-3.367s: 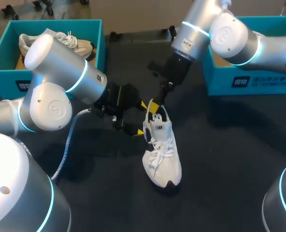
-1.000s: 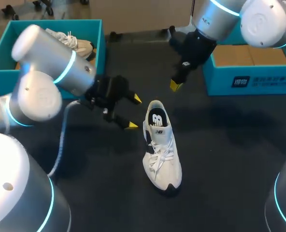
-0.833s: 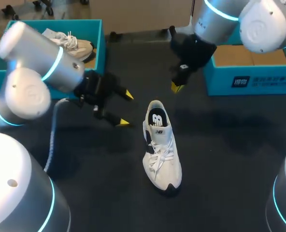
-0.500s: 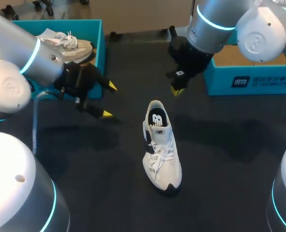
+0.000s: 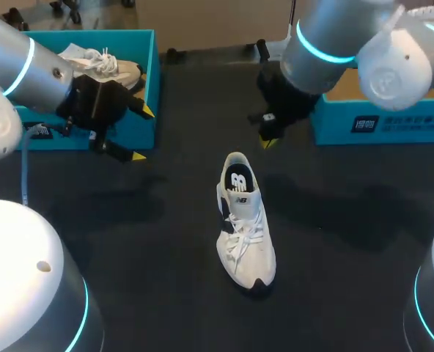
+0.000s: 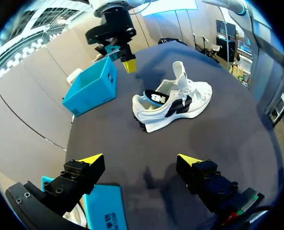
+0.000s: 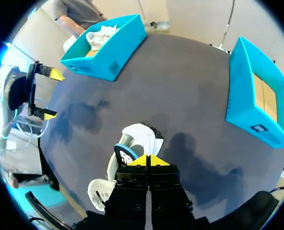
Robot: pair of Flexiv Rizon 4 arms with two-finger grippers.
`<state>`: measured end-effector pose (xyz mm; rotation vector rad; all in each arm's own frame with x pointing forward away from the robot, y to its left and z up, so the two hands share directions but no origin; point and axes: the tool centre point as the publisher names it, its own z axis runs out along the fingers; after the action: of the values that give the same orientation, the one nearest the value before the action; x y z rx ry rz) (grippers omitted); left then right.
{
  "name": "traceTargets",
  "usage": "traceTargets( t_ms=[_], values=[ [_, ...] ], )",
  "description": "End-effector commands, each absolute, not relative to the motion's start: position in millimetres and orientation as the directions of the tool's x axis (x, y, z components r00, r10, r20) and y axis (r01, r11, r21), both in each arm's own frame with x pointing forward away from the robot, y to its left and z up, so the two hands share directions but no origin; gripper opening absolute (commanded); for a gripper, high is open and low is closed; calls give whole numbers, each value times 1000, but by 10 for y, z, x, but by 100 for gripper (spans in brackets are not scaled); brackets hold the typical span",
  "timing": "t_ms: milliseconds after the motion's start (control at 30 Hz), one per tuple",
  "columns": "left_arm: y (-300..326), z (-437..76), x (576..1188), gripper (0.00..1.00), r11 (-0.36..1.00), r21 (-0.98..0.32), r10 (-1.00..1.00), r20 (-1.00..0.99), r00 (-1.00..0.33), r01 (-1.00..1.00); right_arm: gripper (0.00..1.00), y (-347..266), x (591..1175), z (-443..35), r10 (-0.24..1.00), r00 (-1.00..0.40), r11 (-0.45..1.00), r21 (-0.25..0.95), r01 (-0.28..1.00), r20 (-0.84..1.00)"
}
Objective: Take the shoe out of the shoebox, open the shoe tongue, remove and reinsert the insole, then place the shoe into the shoebox
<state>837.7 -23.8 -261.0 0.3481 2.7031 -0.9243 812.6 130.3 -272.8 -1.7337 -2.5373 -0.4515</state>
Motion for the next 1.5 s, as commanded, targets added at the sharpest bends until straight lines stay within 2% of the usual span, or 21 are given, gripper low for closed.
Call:
traceTargets(
  t_ms=[33,333,867,1033,1167,1500],
  values=[
    [-168,-2598,8378,100,758,-576,140,-317,-938,307,0,1411,8049,-2761,924,-351,316,218,923,150],
    [-168,-2598,8378,100,758,-576,140,-317,-938,307,0,1652,7743,-2740,958,-261,247,130,960,114],
    [-168,-2598,8378,100,758,-576,140,-317,-938,307,0,1652,7743,-2740,958,-261,247,130,960,114],
    [-168,-2598,8378,100,758,-576,140,-317,-938,307,0,1818,7687,-2961,967,-229,213,133,968,116],
    [-168,-2598,8378,100,758,-576,140,-317,-938,307,0,1934,7764,-3151,962,-250,240,94,966,111],
    [-168,-2598,8378,100,758,-576,140,-317,-938,307,0,1838,7619,-3398,975,-190,183,72,981,112]
  ],
)
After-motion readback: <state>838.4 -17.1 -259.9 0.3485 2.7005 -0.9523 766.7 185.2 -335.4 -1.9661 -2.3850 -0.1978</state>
